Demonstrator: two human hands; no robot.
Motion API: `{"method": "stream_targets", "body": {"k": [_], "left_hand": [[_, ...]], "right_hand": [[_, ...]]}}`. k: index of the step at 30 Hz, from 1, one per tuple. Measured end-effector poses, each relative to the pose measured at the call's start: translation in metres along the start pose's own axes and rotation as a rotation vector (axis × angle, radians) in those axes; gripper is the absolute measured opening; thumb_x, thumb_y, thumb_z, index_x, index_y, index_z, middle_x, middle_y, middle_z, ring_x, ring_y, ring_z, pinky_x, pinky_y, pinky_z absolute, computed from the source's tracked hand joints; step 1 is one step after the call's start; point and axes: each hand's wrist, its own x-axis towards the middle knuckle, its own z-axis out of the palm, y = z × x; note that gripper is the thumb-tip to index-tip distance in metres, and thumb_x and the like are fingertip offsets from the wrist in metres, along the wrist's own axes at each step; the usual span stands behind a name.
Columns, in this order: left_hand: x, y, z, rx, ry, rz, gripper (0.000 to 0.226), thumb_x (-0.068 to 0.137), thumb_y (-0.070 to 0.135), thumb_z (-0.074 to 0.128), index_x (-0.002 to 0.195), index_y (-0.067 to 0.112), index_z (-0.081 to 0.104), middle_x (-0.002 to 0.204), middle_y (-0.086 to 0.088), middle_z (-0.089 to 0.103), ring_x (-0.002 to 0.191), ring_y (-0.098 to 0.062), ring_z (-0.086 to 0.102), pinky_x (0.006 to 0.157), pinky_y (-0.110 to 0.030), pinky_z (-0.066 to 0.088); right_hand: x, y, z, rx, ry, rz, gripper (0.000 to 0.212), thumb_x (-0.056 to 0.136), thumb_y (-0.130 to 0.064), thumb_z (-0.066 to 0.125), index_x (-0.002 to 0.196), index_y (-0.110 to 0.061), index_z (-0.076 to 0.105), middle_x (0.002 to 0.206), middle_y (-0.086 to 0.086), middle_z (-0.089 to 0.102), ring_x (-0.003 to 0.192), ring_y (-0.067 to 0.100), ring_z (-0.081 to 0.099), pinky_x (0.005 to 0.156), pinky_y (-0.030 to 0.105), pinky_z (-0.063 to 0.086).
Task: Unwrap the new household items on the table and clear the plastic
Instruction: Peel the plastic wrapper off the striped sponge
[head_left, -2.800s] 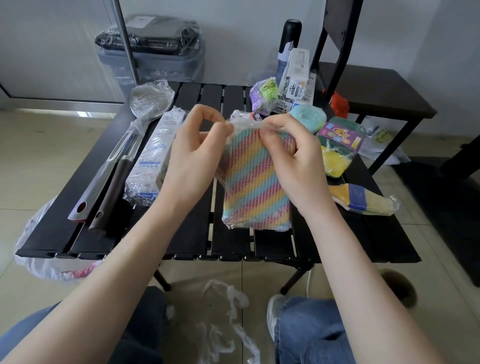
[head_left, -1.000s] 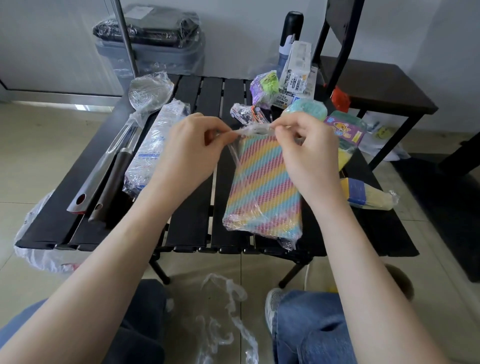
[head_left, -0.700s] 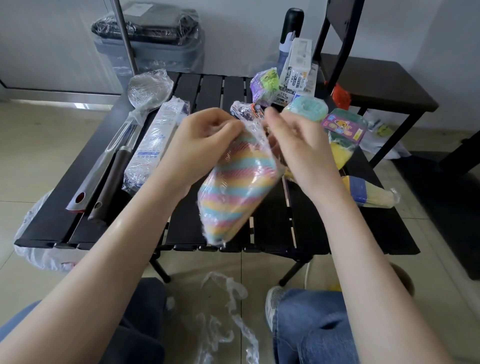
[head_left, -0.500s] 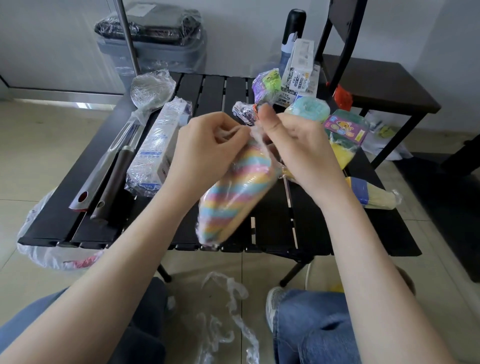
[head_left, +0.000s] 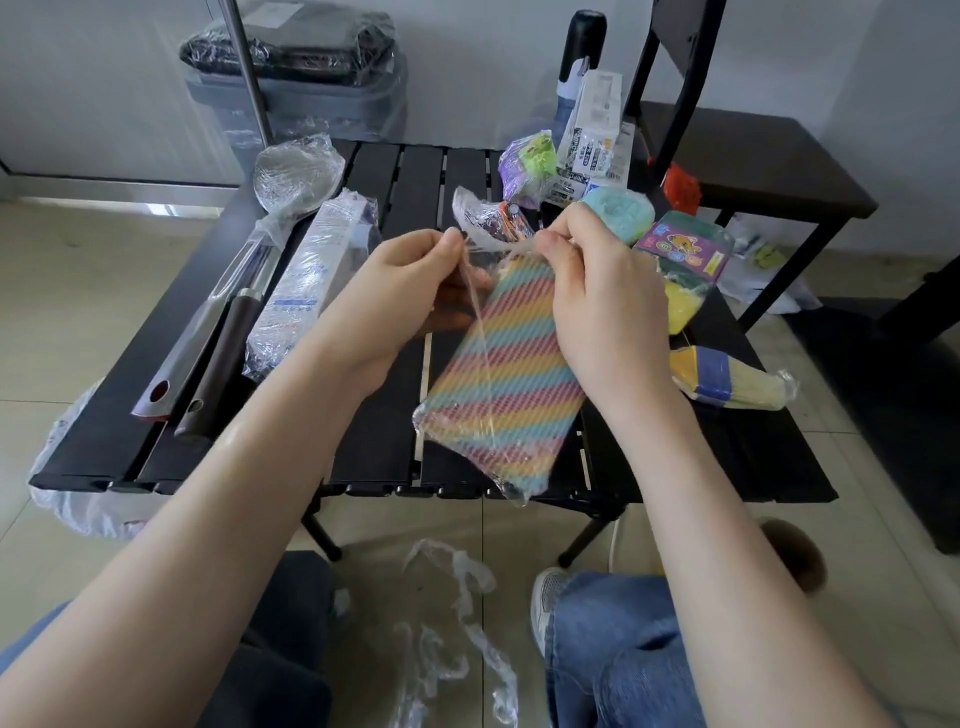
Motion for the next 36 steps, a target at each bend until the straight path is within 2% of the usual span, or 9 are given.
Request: {"method": "stream_targets", "body": {"k": [7, 13, 16, 20, 23, 26, 29, 32, 36], "left_hand": [[0.004, -0.006, -0.008, -0.067, 0.105, -0.032, 0.033, 0.103, 0.017, 0.038, 0.071, 0.015, 0.045, 0.05, 0.01, 0.054, 0.046, -0.004, 0.046, 0.045, -0.013, 0.042], [0.005, -0.007, -0.001, -0.219, 0.07, -0.079, 0.03, 0.103, 0.027, 0.038, 0.075, 0.017, 0.046, 0.053, 0.006, 0.053, 0.05, -0.009, 0.052, 0.051, -0.02, 0.048], [0.003, -0.01, 0.003, -0.104, 0.027, -0.018, 0.025, 0.099, 0.03, 0.048, 0.079, 0.016, 0.043, 0.06, 0.006, 0.049, 0.053, -0.006, 0.053, 0.056, -0.02, 0.048], [0.003, -0.014, 0.005, -0.102, 0.218, 0.129, 0.026, 0.099, 0.012, 0.047, 0.077, 0.016, 0.035, 0.067, 0.001, 0.046, 0.049, -0.002, 0.053, 0.052, -0.015, 0.045], [0.005, -0.012, 0.002, -0.253, 0.32, 0.169, 0.024, 0.1, 0.011, 0.044, 0.079, 0.015, 0.034, 0.063, 0.003, 0.048, 0.048, -0.001, 0.052, 0.053, -0.013, 0.045], [0.007, -0.013, 0.0, -0.3, 0.339, 0.18, 0.023, 0.101, 0.019, 0.044, 0.081, 0.015, 0.035, 0.071, 0.002, 0.048, 0.053, 0.0, 0.057, 0.059, -0.015, 0.048], [0.008, -0.013, -0.001, -0.356, 0.291, 0.155, 0.018, 0.098, 0.021, 0.051, 0.089, 0.015, 0.037, 0.084, -0.003, 0.056, 0.065, -0.004, 0.063, 0.066, -0.017, 0.052], [0.007, -0.014, -0.002, -0.292, 0.255, 0.11, 0.025, 0.092, 0.016, 0.062, 0.104, 0.016, 0.04, 0.093, -0.005, 0.058, 0.07, -0.007, 0.064, 0.071, -0.02, 0.054], [0.003, -0.015, 0.0, -0.14, 0.111, -0.039, 0.04, 0.088, 0.046, 0.061, 0.107, 0.012, 0.052, 0.086, 0.004, 0.057, 0.069, -0.006, 0.059, 0.066, -0.019, 0.051]], "right_hand": [[0.007, 0.013, -0.009, 0.051, 0.053, 0.196, 0.028, 0.105, -0.023, 0.032, 0.082, -0.01, 0.042, 0.06, -0.007, 0.037, 0.052, 0.008, 0.036, 0.05, 0.017, 0.032], [0.004, 0.011, -0.005, -0.002, -0.002, 0.156, 0.026, 0.105, -0.025, 0.031, 0.087, -0.012, 0.043, 0.061, -0.006, 0.042, 0.056, 0.01, 0.04, 0.05, 0.029, 0.025], [0.003, 0.011, -0.003, -0.022, 0.035, 0.098, 0.025, 0.104, -0.028, 0.035, 0.087, -0.012, 0.045, 0.055, -0.008, 0.037, 0.05, 0.011, 0.039, 0.047, 0.028, 0.022], [0.002, 0.004, -0.003, 0.331, 0.039, 0.254, 0.032, 0.098, -0.045, 0.047, 0.098, -0.014, 0.048, 0.049, -0.011, 0.043, 0.046, 0.001, 0.045, 0.052, 0.014, 0.03], [0.004, 0.001, -0.008, 0.721, -0.212, 0.566, 0.054, 0.088, -0.058, 0.054, 0.12, -0.017, 0.039, 0.088, -0.006, 0.06, 0.08, 0.005, 0.062, 0.075, 0.027, 0.05], [0.002, 0.001, -0.008, 0.851, -0.481, 0.656, 0.064, 0.073, -0.056, 0.069, 0.123, -0.024, 0.047, 0.113, -0.005, 0.065, 0.099, 0.008, 0.067, 0.089, 0.034, 0.053], [0.0, 0.002, -0.004, 0.886, -0.388, 0.603, 0.033, 0.082, -0.03, 0.073, 0.111, -0.024, 0.059, 0.106, -0.007, 0.071, 0.095, 0.007, 0.069, 0.085, 0.031, 0.056], [0.002, 0.005, -0.005, 0.877, -0.251, 0.562, 0.032, 0.084, -0.026, 0.072, 0.113, -0.022, 0.059, 0.104, -0.01, 0.07, 0.092, 0.001, 0.068, 0.076, 0.021, 0.055], [0.003, 0.005, -0.006, 0.821, -0.199, 0.469, 0.034, 0.084, -0.025, 0.073, 0.113, -0.023, 0.055, 0.103, -0.013, 0.068, 0.089, -0.006, 0.066, 0.069, 0.011, 0.052]]}}
